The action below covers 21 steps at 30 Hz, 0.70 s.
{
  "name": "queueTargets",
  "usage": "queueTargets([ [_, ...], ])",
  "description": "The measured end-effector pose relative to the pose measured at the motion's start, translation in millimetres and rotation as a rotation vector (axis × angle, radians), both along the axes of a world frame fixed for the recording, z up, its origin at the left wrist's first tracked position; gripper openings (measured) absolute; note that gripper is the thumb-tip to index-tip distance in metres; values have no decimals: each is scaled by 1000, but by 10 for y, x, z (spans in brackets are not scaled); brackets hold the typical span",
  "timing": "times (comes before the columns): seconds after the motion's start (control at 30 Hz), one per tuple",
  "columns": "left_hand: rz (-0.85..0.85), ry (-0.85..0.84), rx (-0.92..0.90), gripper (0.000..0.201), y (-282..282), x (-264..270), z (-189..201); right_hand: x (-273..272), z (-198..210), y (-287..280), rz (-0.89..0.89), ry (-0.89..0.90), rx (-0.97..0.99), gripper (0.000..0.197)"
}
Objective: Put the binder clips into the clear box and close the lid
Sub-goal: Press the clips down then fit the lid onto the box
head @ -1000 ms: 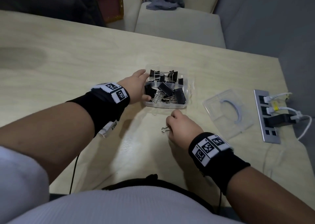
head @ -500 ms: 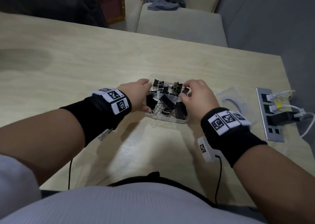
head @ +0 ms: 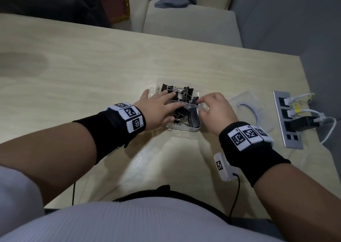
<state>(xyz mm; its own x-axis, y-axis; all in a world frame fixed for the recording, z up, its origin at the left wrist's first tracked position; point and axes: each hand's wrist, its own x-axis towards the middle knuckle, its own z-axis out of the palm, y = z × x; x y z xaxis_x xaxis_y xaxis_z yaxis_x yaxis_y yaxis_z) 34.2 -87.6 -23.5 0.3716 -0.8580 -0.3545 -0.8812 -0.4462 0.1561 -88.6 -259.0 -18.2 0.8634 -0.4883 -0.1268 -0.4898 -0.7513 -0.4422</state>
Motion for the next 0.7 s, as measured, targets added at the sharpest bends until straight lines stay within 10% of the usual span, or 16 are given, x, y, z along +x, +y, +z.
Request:
queueTargets([
  [0.7, -139, -63, -107, 58, -40, 196, 71, 2, -38, 107, 42, 91, -115, 25],
])
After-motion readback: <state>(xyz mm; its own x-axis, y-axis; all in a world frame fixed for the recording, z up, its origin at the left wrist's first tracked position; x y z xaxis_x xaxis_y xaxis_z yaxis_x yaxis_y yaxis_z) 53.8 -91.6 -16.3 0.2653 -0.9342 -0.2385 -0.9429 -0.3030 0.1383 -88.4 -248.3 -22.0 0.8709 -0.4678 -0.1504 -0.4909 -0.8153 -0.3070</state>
